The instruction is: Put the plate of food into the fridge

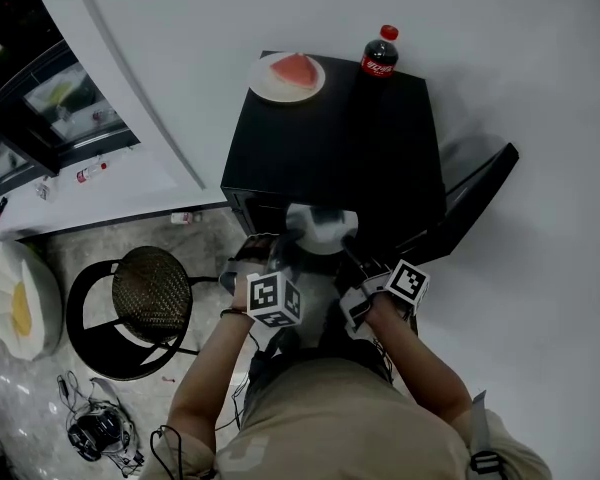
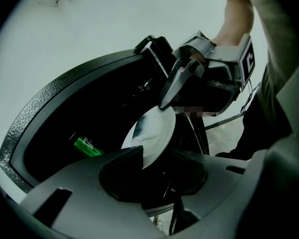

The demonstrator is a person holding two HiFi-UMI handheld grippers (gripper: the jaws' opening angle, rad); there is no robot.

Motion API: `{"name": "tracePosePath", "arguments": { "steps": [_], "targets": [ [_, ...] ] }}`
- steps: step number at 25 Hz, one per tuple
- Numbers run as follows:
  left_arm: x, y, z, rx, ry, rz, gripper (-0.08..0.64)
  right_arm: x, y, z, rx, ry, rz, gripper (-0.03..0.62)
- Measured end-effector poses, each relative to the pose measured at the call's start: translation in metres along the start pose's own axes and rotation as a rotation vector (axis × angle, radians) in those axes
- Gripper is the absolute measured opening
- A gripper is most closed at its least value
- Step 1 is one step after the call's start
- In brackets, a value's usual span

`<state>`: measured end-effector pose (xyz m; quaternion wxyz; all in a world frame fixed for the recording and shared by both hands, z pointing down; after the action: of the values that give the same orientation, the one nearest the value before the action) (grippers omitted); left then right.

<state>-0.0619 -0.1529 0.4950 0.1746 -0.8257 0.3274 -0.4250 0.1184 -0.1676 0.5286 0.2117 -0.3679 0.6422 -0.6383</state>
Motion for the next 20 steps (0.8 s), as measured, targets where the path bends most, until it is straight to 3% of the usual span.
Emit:
{"name": "tracePosePath", "arguments": {
  "steps": [12,20],
  "targets": [
    [0.012,-0.002,-0.003,0.034,0.005,-0.002,0.118,-0.005,-0.002,-0.018,-0.075,0.124,-0.024,0.038],
    [0.019,0.000,-0.003,0.059,0.007,-0.006,0.117,0.006,-0.002,-0.022,-0.080,0.099,-0.043,0.038]
  ]
}}
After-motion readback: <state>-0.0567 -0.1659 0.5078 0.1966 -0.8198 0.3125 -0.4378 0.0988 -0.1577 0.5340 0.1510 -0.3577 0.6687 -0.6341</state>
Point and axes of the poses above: the fingertips, and each gripper's own axes: x forward along the fingers, y to its left, z out of its top, the point moved 9 cm from there along -x, backward along the fingers, and after that the axes turned 2 degrees about x, right-handed, at the moved point
